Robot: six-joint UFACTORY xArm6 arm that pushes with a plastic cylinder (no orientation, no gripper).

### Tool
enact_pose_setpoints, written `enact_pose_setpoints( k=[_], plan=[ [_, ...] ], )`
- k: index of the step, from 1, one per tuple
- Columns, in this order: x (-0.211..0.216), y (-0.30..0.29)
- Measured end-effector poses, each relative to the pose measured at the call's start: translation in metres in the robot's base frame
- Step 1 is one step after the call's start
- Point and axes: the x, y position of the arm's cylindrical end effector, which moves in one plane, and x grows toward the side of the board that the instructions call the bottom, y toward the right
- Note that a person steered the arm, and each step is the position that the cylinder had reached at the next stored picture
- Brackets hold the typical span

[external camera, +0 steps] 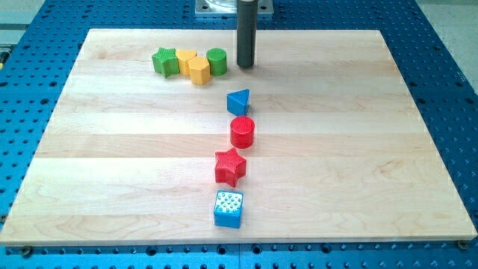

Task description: Push the green circle into the heart

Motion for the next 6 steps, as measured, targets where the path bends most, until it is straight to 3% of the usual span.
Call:
enact_pose_setpoints(
  k=[4,5,6],
  plan=[
    [0.0,-0.043],
    [0.006,-0.008],
    [0.037,0.101]
  ],
)
